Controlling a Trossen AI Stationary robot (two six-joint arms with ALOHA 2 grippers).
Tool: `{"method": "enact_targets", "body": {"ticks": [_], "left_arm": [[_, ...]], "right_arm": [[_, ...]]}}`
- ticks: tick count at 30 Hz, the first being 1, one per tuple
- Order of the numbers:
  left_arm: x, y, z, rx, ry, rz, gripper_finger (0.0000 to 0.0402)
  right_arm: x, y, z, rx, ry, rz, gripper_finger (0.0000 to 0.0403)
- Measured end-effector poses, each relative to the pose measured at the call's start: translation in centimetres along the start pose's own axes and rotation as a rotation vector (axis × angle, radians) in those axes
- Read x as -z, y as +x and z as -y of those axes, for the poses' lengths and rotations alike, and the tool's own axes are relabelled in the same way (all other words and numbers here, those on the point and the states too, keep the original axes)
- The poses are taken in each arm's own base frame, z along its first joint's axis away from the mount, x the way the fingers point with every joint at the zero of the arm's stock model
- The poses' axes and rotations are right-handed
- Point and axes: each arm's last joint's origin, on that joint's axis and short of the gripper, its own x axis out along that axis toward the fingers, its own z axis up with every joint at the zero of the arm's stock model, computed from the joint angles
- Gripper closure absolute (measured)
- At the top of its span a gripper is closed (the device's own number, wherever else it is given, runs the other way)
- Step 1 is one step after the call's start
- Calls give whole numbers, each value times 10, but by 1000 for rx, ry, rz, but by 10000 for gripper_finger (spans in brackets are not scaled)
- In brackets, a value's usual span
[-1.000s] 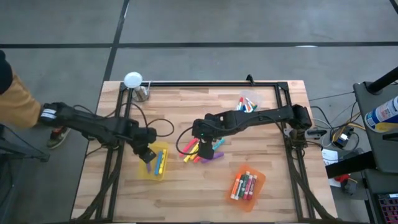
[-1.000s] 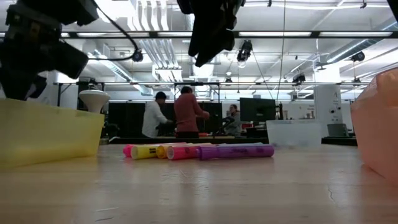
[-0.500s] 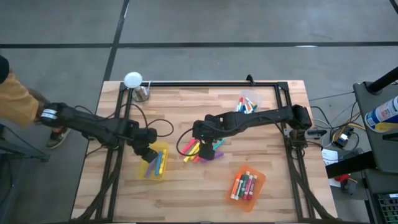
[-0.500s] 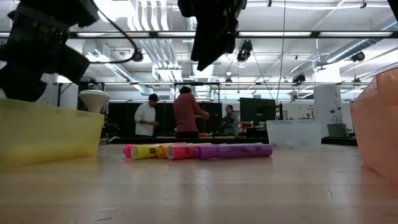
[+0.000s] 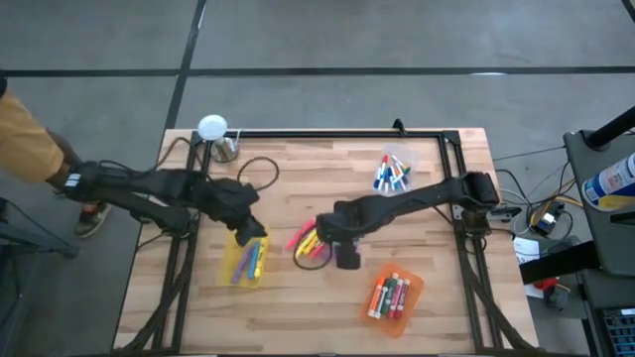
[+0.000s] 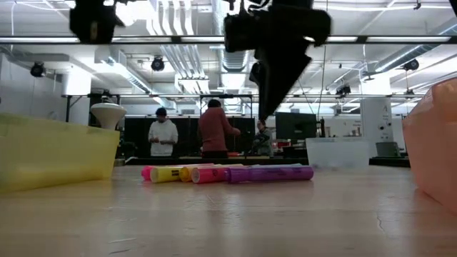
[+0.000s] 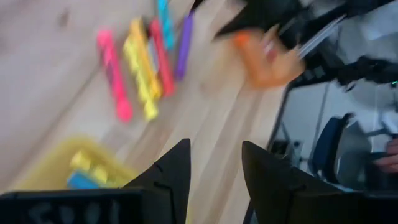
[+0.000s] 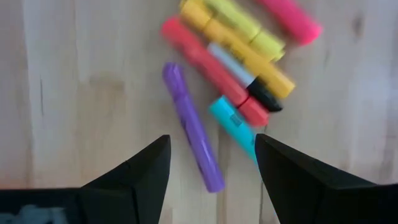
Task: Pick & Place Markers
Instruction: Put the large dark purple highlighter pen into the yellow bin
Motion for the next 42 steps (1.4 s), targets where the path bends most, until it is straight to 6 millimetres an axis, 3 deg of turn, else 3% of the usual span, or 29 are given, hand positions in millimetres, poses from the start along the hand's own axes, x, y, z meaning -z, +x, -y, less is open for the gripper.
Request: {"method": "enact_targets", "body": {"ticks": [10, 22, 26, 33, 42], "left_arm": [[-24, -43, 31, 50, 99, 222, 266], [-30, -47, 38, 82, 123, 294, 266], [-30, -48, 38, 82, 121, 295, 266], [-30, -46, 37, 68, 151, 298, 266], [-30, -46, 37, 52, 184, 309, 266]], "right_arm": [[29, 35, -6, 4, -78, -78, 177], [53, 67, -3, 3, -31, -64, 186], [55, 70, -3, -18, -20, -59, 227], [53, 68, -4, -63, -17, -56, 350], [31, 44, -10, -153, 111, -37, 351]]}}
